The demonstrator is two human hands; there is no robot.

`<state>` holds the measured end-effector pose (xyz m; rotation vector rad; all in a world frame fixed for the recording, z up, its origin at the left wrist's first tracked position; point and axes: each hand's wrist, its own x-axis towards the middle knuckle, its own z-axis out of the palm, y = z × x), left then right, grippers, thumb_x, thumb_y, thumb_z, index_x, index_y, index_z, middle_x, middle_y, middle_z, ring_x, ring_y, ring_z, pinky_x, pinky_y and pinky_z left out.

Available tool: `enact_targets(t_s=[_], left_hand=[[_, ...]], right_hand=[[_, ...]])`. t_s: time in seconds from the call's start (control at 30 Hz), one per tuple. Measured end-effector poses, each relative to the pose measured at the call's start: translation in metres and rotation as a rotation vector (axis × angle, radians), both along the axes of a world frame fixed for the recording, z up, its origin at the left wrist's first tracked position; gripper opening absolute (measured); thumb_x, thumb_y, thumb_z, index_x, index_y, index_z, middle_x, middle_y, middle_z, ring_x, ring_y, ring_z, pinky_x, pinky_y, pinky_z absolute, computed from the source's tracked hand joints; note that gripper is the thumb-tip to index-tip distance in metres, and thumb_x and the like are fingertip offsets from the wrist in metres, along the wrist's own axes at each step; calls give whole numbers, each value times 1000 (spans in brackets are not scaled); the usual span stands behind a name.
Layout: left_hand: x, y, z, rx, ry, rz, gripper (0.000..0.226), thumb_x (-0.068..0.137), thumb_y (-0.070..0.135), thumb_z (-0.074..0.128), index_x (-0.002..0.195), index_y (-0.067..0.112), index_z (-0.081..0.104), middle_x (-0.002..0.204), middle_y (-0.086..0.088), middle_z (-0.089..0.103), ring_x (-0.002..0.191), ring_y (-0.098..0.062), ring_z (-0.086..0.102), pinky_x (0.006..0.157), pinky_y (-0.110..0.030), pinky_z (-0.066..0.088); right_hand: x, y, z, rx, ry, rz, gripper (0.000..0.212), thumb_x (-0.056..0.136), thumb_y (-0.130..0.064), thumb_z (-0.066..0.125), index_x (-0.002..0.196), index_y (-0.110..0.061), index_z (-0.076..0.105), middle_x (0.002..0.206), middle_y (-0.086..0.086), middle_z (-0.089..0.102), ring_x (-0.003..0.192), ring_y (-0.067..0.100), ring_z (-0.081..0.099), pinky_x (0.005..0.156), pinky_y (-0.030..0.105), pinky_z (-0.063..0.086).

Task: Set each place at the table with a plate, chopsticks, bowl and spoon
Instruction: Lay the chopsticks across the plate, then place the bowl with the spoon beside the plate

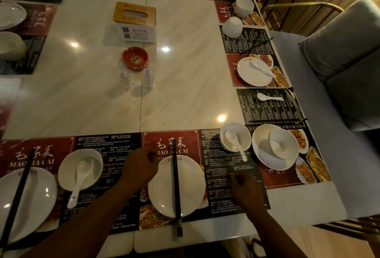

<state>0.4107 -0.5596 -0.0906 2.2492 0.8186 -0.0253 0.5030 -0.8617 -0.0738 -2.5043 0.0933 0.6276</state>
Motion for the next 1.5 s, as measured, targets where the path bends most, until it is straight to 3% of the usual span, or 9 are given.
enact_targets(t_s=[0.17, 0.3, 0.37, 0.5, 0.73, 0.93, 1.07, 1.2, 1.5], left_hand=[[38, -25, 17, -57, -100, -20, 14, 89, 14, 69, 101, 18, 73, 94, 4, 71, 82, -8, 64, 77, -28, 57], [75, -64, 34, -182, -114, -92, 20, 94, 16, 64, 112, 17, 72, 98, 10, 65, 89, -6, 61, 79, -15, 47], [97, -84, 40, -227, -92, -102, 23, 96, 19, 60, 116, 16, 71, 105, 6, 68, 94, -9, 61, 84, -23, 48], [128, -113, 42, -401, 42, -16, 31, 99, 30, 53, 126, 22, 65, 120, 2, 69, 103, -12, 63, 94, -33, 50], [146, -146, 45, -517, 64, 143, 30, 98, 37, 50, 100, 21, 75, 101, -1, 73, 95, -21, 67, 94, -49, 53], [128, -158, 51, -564, 10, 301, 37, 93, 37, 56, 95, 5, 74, 95, -17, 73, 94, -37, 68, 92, -55, 54], [104, -161, 54, -645, 10, 354, 26, 99, 24, 52, 93, 14, 76, 96, -11, 74, 97, -31, 69, 92, -48, 56], [84, -164, 53, -702, 38, 345, 34, 96, 7, 49, 94, 31, 72, 100, -1, 75, 98, -22, 70, 92, -38, 57], [70, -165, 47, -769, 48, 302, 40, 89, -4, 53, 110, 25, 72, 107, -2, 74, 101, -19, 70, 89, -34, 58]], right_hand=[[46, -39, 32, 48, -179, -77, 18, 97, -24, 57, 82, -31, 63, 80, -9, 67, 80, 13, 64, 69, 26, 46], [97, -32, 47, 30, -241, 7, 18, 99, -26, 55, 114, -22, 63, 90, -5, 65, 84, 15, 62, 83, 29, 41], [119, -23, 50, 52, -212, 100, 24, 99, -26, 55, 122, -20, 61, 91, -4, 65, 82, 15, 62, 81, 28, 38], [149, -15, 37, 74, -143, 299, 23, 99, -26, 54, 118, -18, 64, 104, 4, 73, 92, 24, 67, 81, 36, 52], [171, -20, 12, 91, -86, 427, 24, 96, -18, 52, 116, -21, 67, 107, 2, 72, 95, 22, 65, 78, 29, 47], [163, -24, 14, 130, -58, 497, 25, 97, -19, 56, 120, -21, 64, 107, 0, 72, 82, 10, 56, 72, 24, 41], [145, -25, 12, 138, -30, 497, 22, 97, -23, 58, 119, -22, 64, 104, 0, 72, 79, 8, 56, 71, 24, 42], [127, -31, 10, 134, -14, 493, 24, 98, -24, 58, 122, -24, 63, 107, -2, 72, 81, 6, 56, 72, 22, 41], [111, -38, 14, 164, -3, 449, 22, 98, -23, 57, 119, -27, 64, 101, -7, 69, 87, 9, 62, 77, 23, 43]])
